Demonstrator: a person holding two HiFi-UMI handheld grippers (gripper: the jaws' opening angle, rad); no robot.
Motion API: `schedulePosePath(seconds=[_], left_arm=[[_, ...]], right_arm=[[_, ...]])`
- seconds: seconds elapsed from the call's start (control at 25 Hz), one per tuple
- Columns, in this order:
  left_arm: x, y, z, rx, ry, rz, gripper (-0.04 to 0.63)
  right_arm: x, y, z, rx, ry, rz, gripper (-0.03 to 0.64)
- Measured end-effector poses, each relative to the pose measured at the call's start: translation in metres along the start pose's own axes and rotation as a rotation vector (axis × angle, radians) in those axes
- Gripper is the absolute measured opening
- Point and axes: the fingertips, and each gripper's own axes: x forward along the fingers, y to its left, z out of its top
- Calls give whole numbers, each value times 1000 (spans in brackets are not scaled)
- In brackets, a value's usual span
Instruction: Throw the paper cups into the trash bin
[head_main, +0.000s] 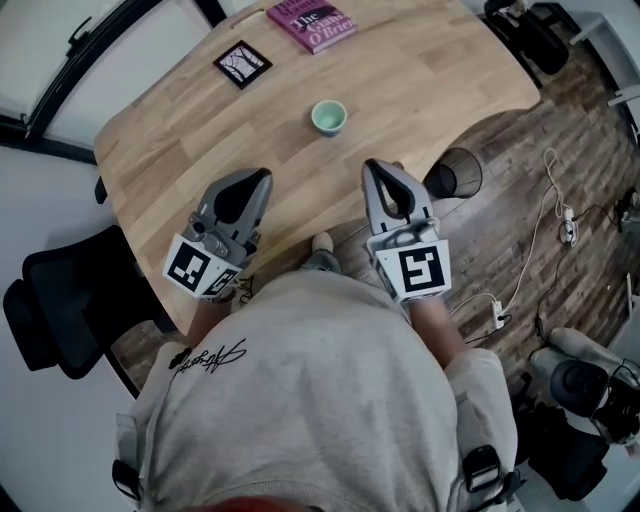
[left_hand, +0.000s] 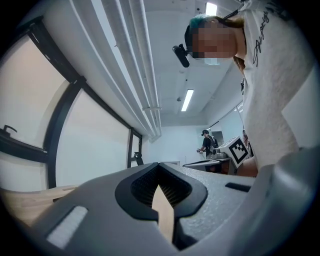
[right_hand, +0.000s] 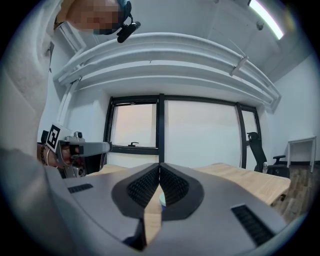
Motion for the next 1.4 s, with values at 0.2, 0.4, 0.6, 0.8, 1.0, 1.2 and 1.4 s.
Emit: schedulePosePath(seconds=[0.2,0.4,0.6,0.8,1.0,1.2,1.4], left_arm=[[11,22,-10,-18,16,-30,3],[21,37,-22,-37,39,-50,3],[30,46,-27,-54,46,-34,3],[37,53,-23,-51,36,14,3],[39,60,-23,-49,43,77,3],[43,56,-23,-41,43,109,3],[43,55,-30,-53,59,148,3]], right_arm=[[26,-4,-4,14,22,-11,9],[43,-11,-9,12,52,-23,9],[55,-16,-13,2,59,29,9],[70,-15,-12,-26,62,111,9],[81,-15,-13,-50,71,181,9],[88,-9,-37,-130,149,304,11],[95,-7,-66,-288,222,366,15]])
